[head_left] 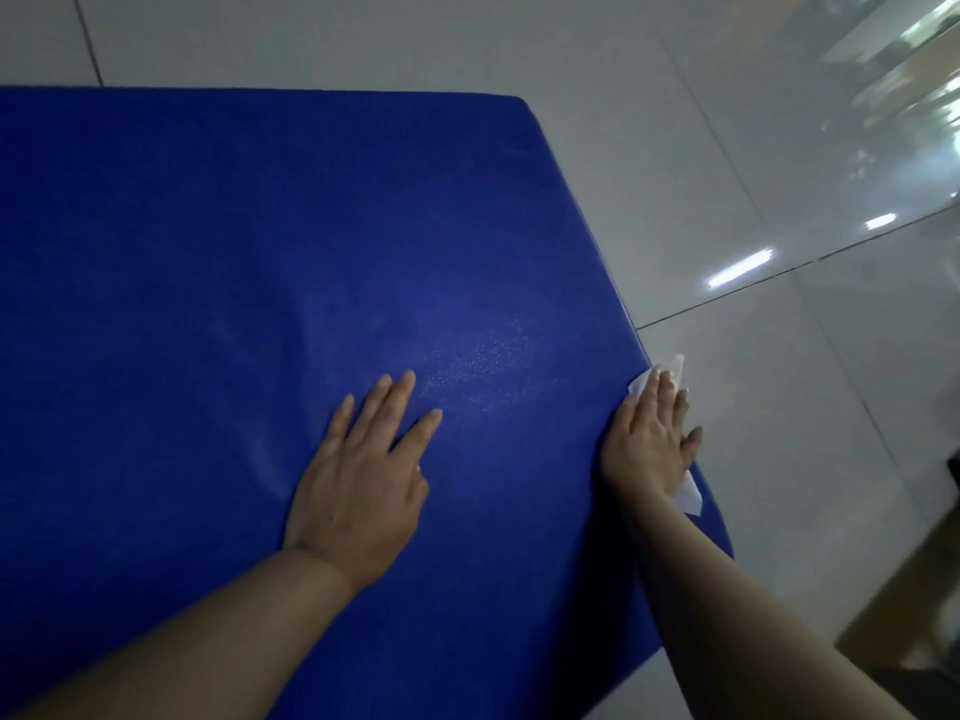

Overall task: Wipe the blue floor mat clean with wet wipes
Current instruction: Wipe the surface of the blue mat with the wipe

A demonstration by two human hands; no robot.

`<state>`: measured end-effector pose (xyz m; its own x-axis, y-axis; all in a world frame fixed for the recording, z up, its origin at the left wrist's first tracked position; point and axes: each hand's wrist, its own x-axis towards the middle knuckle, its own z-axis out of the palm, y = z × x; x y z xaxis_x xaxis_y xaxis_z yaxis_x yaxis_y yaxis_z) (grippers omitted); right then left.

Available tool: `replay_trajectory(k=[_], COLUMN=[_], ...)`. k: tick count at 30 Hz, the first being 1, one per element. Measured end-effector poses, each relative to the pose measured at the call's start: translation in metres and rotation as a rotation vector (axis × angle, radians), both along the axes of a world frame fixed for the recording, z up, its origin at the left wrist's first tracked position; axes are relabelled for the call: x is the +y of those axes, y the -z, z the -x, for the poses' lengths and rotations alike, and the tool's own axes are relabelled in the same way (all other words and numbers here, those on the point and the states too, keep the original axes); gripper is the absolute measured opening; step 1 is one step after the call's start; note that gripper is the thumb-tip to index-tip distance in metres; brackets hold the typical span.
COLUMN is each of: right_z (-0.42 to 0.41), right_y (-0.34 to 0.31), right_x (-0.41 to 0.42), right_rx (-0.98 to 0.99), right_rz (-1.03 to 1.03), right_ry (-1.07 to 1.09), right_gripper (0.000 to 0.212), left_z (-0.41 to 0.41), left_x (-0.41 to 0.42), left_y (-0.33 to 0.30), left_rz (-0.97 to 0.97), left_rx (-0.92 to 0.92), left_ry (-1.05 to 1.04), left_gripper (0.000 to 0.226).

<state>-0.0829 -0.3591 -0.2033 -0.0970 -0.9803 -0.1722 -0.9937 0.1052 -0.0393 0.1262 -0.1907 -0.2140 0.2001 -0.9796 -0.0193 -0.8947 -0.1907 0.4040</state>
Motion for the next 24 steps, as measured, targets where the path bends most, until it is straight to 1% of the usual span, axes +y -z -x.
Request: replay_trajectory(k=[1, 3, 5, 6, 7, 8, 10, 11, 12, 13, 14, 16, 18, 20, 22, 23, 24], right_z=[-0.003, -0.009, -0.006, -0.001, 0.006, 0.015, 0.036, 0.046, 0.052, 0.054, 0.053, 0.045, 0.035, 0.034, 0.043, 0.05, 0.057], right_y=[0.0, 0.0, -0.001, -0.001, -0.001, 0.0, -0.002, -0.005, -0.005, -0.005, -0.004, -0.001, -0.002, -0.005, -0.004, -0.002, -0.002], right_x=[0.009, 0.043, 0.073, 0.073, 0.062, 0.045, 0.007, -0.004, -0.005, 0.001, 0.012, 0.045, 0.08, 0.093, 0.075, 0.058, 0.039], right_rx=[0.002, -0.034, -0.086, -0.075, -0.042, 0.002, 0.024, 0.015, 0.016, 0.026, 0.031, -0.018, -0.076, -0.103, -0.049, -0.002, 0.038], right_rz=[0.008, 0.025, -0.025, -0.03, -0.01, -0.001, -0.056, -0.084, -0.09, -0.078, -0.053, 0.005, -0.014, -0.054, -0.049, -0.047, -0.065], right_ry=[-0.055, -0.316, -0.555, -0.595, -0.556, -0.443, -0.127, -0.007, 0.061, 0.084, 0.065, -0.07, -0.256, -0.382, -0.415, -0.377, -0.286], right_gripper=[0.054, 0.056, 0.057, 0.056, 0.055, 0.054, 0.052, 0.052, 0.052, 0.052, 0.052, 0.055, 0.06, 0.059, 0.055, 0.053, 0.053], left_z=[0.001, -0.003, -0.005, -0.004, -0.003, -0.003, -0.004, -0.005, -0.005, -0.005, -0.005, -0.004, -0.005, -0.005, -0.006, -0.006, -0.006], left_x=[0.0, -0.003, -0.004, -0.003, -0.003, -0.003, -0.003, -0.003, -0.004, -0.003, -0.003, -0.005, -0.005, -0.005, -0.004, -0.004, -0.004], left_y=[0.0, 0.001, 0.001, 0.001, 0.001, 0.002, 0.002, 0.002, 0.002, 0.002, 0.001, -0.001, 0.0, 0.001, 0.002, 0.003, 0.003], left_rz=[-0.006, -0.016, -0.013, -0.011, -0.008, -0.005, -0.002, -0.002, -0.004, -0.011, -0.015, -0.01, 0.002, 0.003, -0.003, -0.002, -0.001], left_rx=[-0.013, -0.02, -0.015, -0.014, -0.015, -0.017, -0.017, -0.016, -0.014, -0.011, -0.006, -0.006, -0.01, -0.015, -0.014, -0.015, -0.015], left_ry=[0.001, -0.003, 0.002, 0.003, 0.004, 0.005, 0.01, 0.013, 0.015, 0.014, 0.01, 0.006, 0.005, 0.007, 0.01, 0.012, 0.016], left_gripper=[0.053, 0.053, 0.053, 0.052, 0.052, 0.052, 0.053, 0.053, 0.053, 0.053, 0.053, 0.053, 0.053, 0.054, 0.054, 0.054, 0.054])
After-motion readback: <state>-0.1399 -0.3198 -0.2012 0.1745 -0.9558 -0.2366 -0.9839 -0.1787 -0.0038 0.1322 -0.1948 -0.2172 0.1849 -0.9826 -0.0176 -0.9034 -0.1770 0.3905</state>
